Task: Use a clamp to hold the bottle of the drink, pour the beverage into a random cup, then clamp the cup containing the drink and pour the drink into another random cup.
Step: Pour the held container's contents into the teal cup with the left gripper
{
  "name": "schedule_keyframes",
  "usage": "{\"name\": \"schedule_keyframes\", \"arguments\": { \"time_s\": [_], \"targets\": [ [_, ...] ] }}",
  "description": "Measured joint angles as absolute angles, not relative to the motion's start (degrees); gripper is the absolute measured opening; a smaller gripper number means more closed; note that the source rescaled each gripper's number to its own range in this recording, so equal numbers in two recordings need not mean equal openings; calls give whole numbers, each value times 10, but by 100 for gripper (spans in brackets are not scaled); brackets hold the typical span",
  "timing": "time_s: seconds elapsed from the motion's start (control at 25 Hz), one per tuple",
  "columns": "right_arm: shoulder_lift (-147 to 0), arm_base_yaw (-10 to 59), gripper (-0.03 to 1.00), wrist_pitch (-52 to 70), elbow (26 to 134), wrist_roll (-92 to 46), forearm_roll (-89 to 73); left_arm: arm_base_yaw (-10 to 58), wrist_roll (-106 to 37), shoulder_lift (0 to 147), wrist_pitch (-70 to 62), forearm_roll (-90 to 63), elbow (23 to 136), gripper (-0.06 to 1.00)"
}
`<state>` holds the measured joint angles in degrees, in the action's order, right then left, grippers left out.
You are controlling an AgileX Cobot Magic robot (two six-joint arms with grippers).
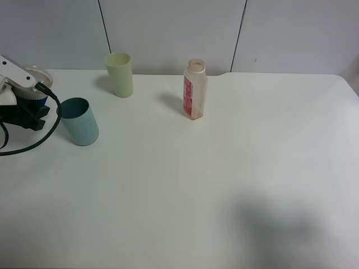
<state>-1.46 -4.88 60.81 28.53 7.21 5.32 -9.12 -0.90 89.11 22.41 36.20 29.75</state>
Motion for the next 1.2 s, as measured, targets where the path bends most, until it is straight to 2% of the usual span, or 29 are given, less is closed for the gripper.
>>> {"name": "schedule_keyframes", "arguments": {
  "time_s": [1.2],
  "targets": [
    [-15,-49,100,608,285,72,53,-91,-100,891,173,402,313,1]
  ]
}}
